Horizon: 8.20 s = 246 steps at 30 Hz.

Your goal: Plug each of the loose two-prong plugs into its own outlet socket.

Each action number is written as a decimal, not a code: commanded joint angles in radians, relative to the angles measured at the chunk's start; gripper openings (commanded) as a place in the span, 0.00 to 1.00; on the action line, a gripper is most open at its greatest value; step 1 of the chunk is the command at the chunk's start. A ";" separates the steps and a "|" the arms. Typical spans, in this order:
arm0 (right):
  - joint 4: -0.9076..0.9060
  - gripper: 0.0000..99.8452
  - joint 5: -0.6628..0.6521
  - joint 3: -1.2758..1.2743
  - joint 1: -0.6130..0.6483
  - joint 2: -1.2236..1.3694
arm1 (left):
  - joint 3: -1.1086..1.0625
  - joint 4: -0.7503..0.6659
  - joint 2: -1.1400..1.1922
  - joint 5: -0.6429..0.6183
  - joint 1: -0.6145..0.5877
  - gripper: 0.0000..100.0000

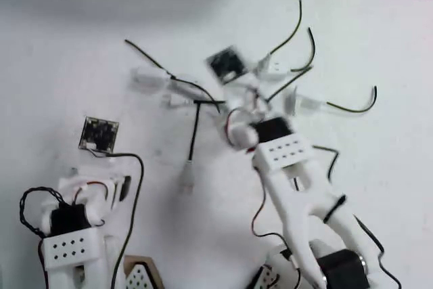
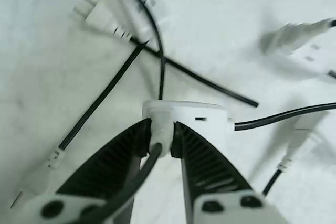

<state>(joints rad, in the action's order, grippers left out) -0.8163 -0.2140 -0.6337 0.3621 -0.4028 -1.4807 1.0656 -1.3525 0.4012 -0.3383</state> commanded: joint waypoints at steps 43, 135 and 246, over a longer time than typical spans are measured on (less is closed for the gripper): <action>-0.412 0.17 0.009 0.658 -0.079 0.406 | 0.005 0.005 -0.019 0.011 -0.012 0.26; -0.479 0.09 0.473 0.514 0.430 0.711 | 0.002 0.003 -0.021 0.012 -0.012 0.26; -0.591 0.01 0.425 0.473 0.400 0.782 | 0.002 0.003 -0.021 0.014 -0.012 0.26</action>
<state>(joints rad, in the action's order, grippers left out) -1.3963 0.2816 -0.1550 0.7917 0.3982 -1.4837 1.0656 -1.3525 0.4012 -0.3383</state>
